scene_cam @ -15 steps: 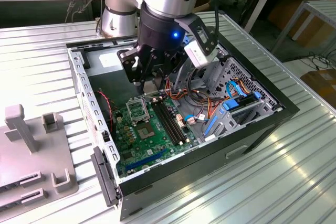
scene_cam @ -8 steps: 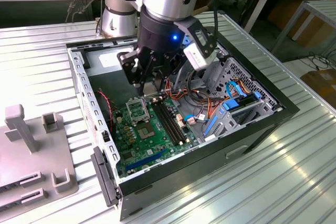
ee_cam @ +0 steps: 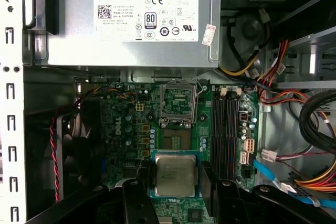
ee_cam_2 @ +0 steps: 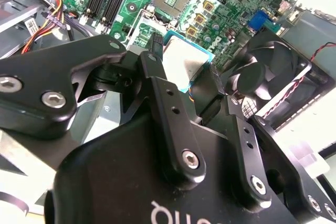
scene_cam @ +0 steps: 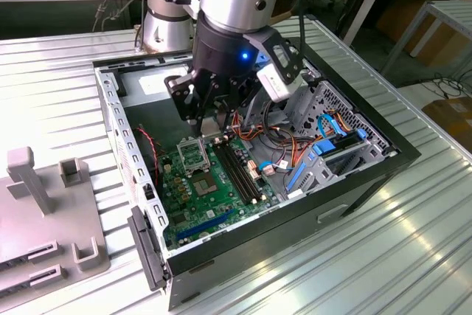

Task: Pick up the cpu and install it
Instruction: 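Place the cpu into insertion slot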

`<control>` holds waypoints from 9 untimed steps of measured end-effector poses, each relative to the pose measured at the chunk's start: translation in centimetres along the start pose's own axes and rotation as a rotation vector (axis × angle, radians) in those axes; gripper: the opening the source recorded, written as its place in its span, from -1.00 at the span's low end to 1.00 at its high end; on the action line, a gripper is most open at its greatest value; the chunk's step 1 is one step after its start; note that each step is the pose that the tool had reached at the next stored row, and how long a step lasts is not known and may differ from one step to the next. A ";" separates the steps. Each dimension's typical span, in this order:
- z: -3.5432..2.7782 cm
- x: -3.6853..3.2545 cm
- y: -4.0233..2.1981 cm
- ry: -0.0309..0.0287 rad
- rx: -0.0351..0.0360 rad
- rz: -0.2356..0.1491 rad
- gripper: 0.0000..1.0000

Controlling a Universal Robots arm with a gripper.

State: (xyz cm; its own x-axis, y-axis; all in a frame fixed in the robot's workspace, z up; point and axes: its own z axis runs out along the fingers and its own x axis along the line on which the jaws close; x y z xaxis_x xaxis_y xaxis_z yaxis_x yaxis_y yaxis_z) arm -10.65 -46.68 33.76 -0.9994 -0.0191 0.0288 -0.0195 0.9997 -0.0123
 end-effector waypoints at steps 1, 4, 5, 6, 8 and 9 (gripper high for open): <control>0.05 0.00 0.00 0.0000 0.0001 0.000 -0.05; 0.18 0.00 0.00 0.0000 0.0000 0.000 -0.05; 0.24 -0.01 0.00 0.0000 0.0001 0.000 -0.05; 0.29 -0.01 0.00 0.0000 0.0001 0.000 -0.05; 0.36 -0.01 0.00 0.0000 0.0001 0.000 -0.05; 0.39 -0.01 0.00 0.0000 0.0001 0.000 -0.05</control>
State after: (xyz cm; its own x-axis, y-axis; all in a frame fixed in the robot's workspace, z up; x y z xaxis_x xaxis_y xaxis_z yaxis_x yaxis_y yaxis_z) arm -10.65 -46.68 33.37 -0.9994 -0.0191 0.0288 -0.0195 0.9997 -0.0123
